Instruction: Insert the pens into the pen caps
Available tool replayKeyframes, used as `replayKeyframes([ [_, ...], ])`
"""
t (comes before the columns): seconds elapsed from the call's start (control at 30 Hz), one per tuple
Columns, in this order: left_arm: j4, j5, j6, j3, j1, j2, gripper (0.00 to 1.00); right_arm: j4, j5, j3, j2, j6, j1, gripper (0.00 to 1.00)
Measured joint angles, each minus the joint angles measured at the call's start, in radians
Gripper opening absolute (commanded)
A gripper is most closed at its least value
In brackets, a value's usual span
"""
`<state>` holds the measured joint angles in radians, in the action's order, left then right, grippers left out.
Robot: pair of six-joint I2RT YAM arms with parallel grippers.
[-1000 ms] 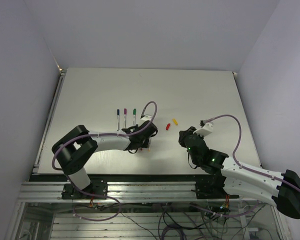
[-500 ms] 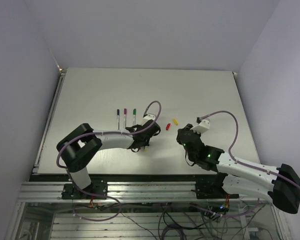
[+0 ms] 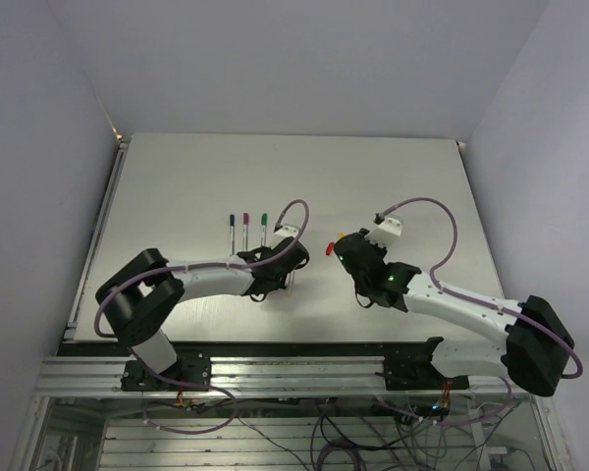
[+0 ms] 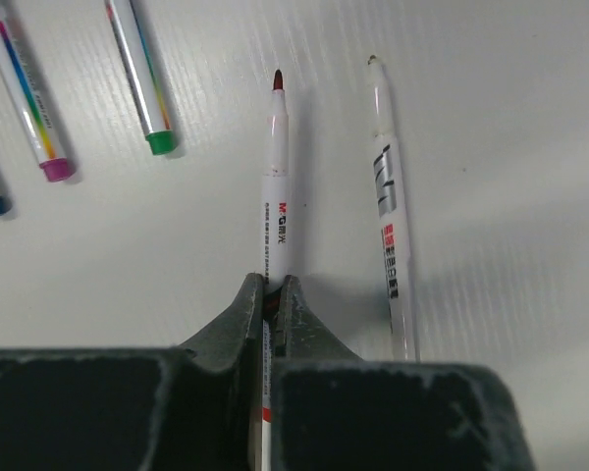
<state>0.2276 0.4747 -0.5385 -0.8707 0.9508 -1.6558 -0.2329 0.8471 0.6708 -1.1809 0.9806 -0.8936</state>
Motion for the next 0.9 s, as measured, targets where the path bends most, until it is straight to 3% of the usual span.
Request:
replayKeyframes([
  [0.37, 0.017, 0.0, -0.005, 0.07, 0.0, 0.325, 0.07, 0.017, -0.264, 0.052, -0.173, -0.069, 0.214, 0.23],
  [0.57, 0.019, 0.0, -0.024, 0.116, 0.0, 0.366, 0.07, 0.047, -0.372, 0.144, -0.318, -0.137, 0.22, 0.34],
  [0.9, 0.017, 0.0, -0.046, 0.188, 0.0, 0.425, 0.07, 0.032, -0.413, 0.327, -0.524, -0.203, 0.22, 0.34],
])
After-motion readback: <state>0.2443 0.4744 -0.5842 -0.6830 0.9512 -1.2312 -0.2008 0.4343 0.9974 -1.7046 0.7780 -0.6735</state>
